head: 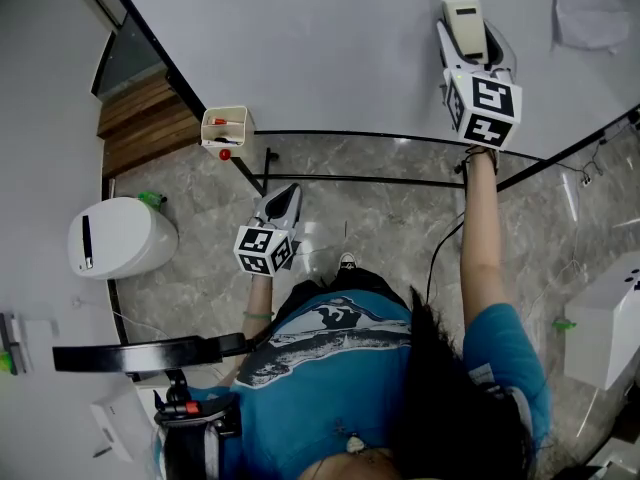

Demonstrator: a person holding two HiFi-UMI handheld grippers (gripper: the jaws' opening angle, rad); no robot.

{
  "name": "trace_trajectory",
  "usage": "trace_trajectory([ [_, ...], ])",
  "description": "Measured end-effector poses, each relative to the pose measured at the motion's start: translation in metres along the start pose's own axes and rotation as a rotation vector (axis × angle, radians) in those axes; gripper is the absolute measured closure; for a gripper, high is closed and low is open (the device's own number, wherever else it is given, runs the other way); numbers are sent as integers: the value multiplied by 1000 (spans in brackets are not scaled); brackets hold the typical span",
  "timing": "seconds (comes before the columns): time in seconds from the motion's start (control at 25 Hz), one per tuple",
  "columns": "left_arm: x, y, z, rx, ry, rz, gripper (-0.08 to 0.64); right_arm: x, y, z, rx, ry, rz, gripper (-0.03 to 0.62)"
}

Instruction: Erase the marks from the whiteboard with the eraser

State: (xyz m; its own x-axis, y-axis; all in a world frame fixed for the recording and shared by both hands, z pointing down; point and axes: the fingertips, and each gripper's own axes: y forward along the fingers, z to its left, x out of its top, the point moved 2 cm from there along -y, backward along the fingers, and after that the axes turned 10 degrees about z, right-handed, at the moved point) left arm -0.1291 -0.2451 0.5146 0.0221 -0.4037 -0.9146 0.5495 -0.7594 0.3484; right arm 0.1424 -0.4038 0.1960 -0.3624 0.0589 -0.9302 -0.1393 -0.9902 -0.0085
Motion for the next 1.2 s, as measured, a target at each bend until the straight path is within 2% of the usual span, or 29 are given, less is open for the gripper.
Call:
trace_trajectory([
  [0.2,-11,-24,-13,1,-6,5,555,-29,-32,55,99,16,63,329],
  [0.4,-36,-43,-20,-10,-17,35,555,-73,-61,111,202,102,141,328],
  [0.76,-95,-77,-36,-47,-68,102,555,-161,-149,194,301,200,326,328],
  [0.92,-106,-83,-56,-79,-74,118,555,-180,-185,206,321,190,374,328],
  [1.2,-113,-86,-84,-106,-64,119,555,-206,-233,220,359,231,429,328],
])
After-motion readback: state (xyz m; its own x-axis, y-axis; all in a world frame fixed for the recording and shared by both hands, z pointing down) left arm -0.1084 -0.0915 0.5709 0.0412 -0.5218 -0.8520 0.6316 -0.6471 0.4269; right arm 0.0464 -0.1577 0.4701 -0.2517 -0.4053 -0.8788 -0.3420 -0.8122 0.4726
